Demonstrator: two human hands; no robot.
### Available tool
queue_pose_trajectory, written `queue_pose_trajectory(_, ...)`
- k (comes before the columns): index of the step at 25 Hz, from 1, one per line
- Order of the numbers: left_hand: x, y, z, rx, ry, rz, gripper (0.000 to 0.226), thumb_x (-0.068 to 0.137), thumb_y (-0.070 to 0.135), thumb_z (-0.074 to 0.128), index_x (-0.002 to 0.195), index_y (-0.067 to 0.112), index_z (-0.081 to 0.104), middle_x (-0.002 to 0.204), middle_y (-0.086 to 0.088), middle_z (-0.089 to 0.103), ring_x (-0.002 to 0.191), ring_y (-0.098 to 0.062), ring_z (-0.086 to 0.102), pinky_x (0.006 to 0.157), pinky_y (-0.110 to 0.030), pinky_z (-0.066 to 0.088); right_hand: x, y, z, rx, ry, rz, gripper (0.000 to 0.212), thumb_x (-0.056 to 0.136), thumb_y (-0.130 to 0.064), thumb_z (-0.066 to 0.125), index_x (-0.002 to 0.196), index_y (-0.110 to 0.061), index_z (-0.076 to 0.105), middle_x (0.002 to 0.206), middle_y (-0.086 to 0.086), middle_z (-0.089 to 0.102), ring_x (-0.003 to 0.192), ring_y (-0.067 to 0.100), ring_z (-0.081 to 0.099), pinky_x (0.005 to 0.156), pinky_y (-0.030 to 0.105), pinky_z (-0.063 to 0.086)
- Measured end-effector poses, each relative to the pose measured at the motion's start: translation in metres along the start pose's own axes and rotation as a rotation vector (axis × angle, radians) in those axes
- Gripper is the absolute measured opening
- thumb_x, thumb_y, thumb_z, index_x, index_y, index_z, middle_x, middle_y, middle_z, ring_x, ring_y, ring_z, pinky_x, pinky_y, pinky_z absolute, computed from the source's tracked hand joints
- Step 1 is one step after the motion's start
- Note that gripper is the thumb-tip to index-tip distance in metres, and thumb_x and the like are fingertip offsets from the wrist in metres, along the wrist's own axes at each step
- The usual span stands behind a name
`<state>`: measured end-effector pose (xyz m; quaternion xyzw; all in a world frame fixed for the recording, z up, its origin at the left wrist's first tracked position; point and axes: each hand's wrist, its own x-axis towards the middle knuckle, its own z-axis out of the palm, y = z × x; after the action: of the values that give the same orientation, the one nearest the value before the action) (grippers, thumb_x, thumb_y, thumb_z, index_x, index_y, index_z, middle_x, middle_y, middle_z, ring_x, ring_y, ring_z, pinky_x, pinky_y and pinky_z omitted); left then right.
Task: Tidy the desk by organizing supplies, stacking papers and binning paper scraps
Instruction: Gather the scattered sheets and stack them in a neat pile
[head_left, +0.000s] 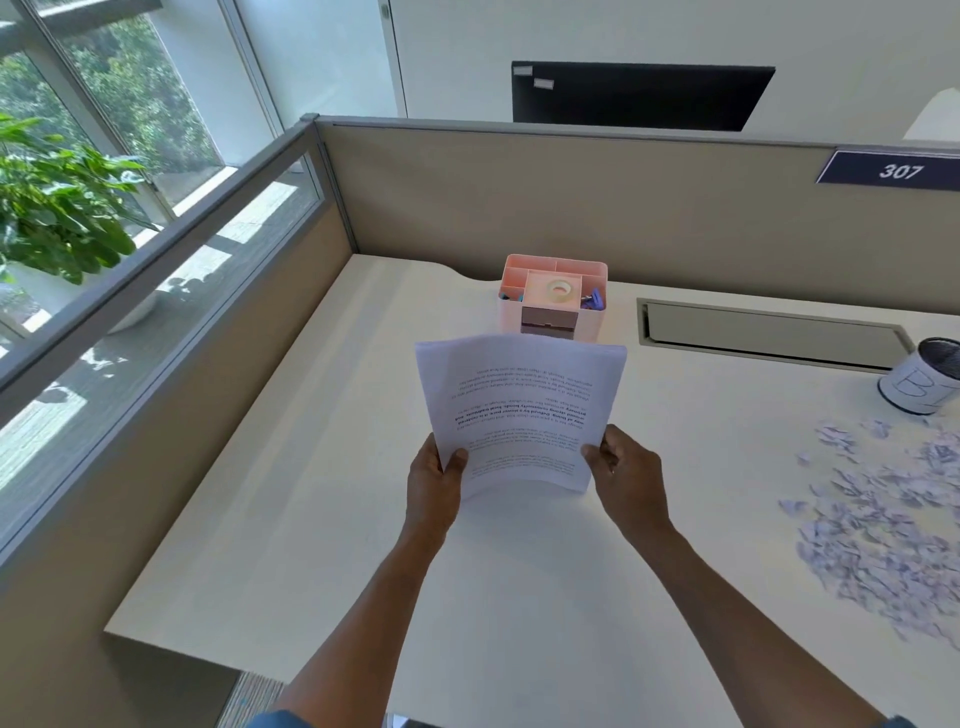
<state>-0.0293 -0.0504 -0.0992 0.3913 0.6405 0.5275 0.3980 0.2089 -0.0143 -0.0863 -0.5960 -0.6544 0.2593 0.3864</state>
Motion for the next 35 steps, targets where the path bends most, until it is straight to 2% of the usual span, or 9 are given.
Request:
queue_pose_trajectory(2,-0.002,0.002,0.000,-0.006,0.017,0.003,0.036,0.099,0.007,0.054,0.107,0.041,0.062,0.104,0.019,0.072,0.100,-0.001,0.066,0.075,-0.012,0.050,-0.001,0.000,0.002,-0.016,0.032,-0.026,0.020,0.093,-0.014,0.062,0.076,-0.012,0.051,0.061,0.005,0.058,0.056,0.025,0.048,0.051,0.034,0.040)
queue_pose_trajectory(5,-0.005,0.002,0.003,0.007,0.026,0.003,0.036,0.099,0.007,0.052,0.113,0.039,0.061,0.106,0.021,0.071,0.101,0.002,0.064,0.074,-0.008,0.049,-0.003,-0.001,0.007,-0.019,0.034,-0.027,0.017,0.094,-0.013,0.059,0.079,-0.010,0.052,0.065,0.007,0.061,0.060,0.029,0.053,0.053,0.038,0.044)
queue_pose_trajectory(8,-0.004,-0.001,0.006,0.027,0.037,-0.009,0.034,0.099,0.004,0.049,0.116,0.031,0.061,0.111,0.013,0.070,0.107,-0.007,0.063,0.081,-0.018,0.047,-0.007,0.000,0.010,-0.030,0.034,-0.038,0.018,0.095,-0.009,0.057,0.079,-0.006,0.049,0.062,0.011,0.056,0.059,0.033,0.046,0.052,0.041,0.041)
queue_pose_trajectory(12,-0.002,-0.003,0.005,0.047,0.044,-0.024,0.034,0.099,0.004,0.048,0.119,0.028,0.061,0.112,0.012,0.070,0.107,-0.007,0.063,0.081,-0.021,0.048,-0.009,0.003,0.008,-0.027,0.024,-0.035,0.019,0.096,-0.007,0.055,0.078,-0.009,0.047,0.063,0.008,0.055,0.060,0.032,0.045,0.052,0.036,0.036)
queue_pose_trajectory(16,0.000,-0.001,0.005,0.040,0.039,-0.038,0.035,0.098,0.004,0.049,0.119,0.029,0.061,0.111,0.014,0.070,0.104,-0.003,0.063,0.081,-0.020,0.047,-0.012,0.002,0.008,-0.002,0.018,-0.047,0.026,0.097,-0.005,0.053,0.079,-0.021,0.043,0.062,-0.007,0.052,0.056,0.014,0.039,0.052,0.028,0.032)
queue_pose_trajectory(18,0.000,-0.001,0.006,0.050,0.037,-0.046,0.035,0.098,0.004,0.048,0.122,0.027,0.059,0.113,0.012,0.069,0.106,-0.006,0.062,0.084,-0.022,0.047,-0.012,0.002,0.009,0.003,0.004,-0.047,0.025,0.097,-0.006,0.052,0.081,-0.023,0.044,0.063,-0.011,0.051,0.057,0.011,0.041,0.053,0.024,0.032)
queue_pose_trajectory(22,-0.001,-0.005,0.007,0.058,0.037,-0.052,0.037,0.099,0.003,0.047,0.127,0.026,0.056,0.117,0.008,0.068,0.111,-0.013,0.061,0.089,-0.028,0.048,-0.013,0.004,0.011,-0.013,-0.022,-0.037,0.019,0.098,-0.006,0.049,0.082,-0.014,0.047,0.064,-0.003,0.052,0.060,0.022,0.042,0.054,0.030,0.033)
queue_pose_trajectory(27,-0.001,-0.005,0.006,0.032,0.025,-0.050,0.037,0.099,0.001,0.047,0.125,0.025,0.058,0.116,0.008,0.069,0.112,-0.015,0.062,0.089,-0.028,0.048,-0.015,0.004,0.012,-0.033,-0.024,-0.034,0.020,0.098,-0.004,0.049,0.083,-0.017,0.048,0.064,-0.012,0.051,0.058,0.012,0.042,0.054,0.027,0.034)
queue_pose_trajectory(35,-0.001,-0.006,0.006,0.047,0.018,-0.056,0.039,0.099,0.001,0.047,0.129,0.025,0.055,0.120,0.006,0.067,0.115,-0.016,0.060,0.094,-0.032,0.048,-0.016,0.001,0.011,-0.039,-0.034,-0.047,0.024,0.098,-0.004,0.049,0.083,-0.022,0.044,0.065,-0.011,0.050,0.058,0.016,0.041,0.053,0.028,0.032)
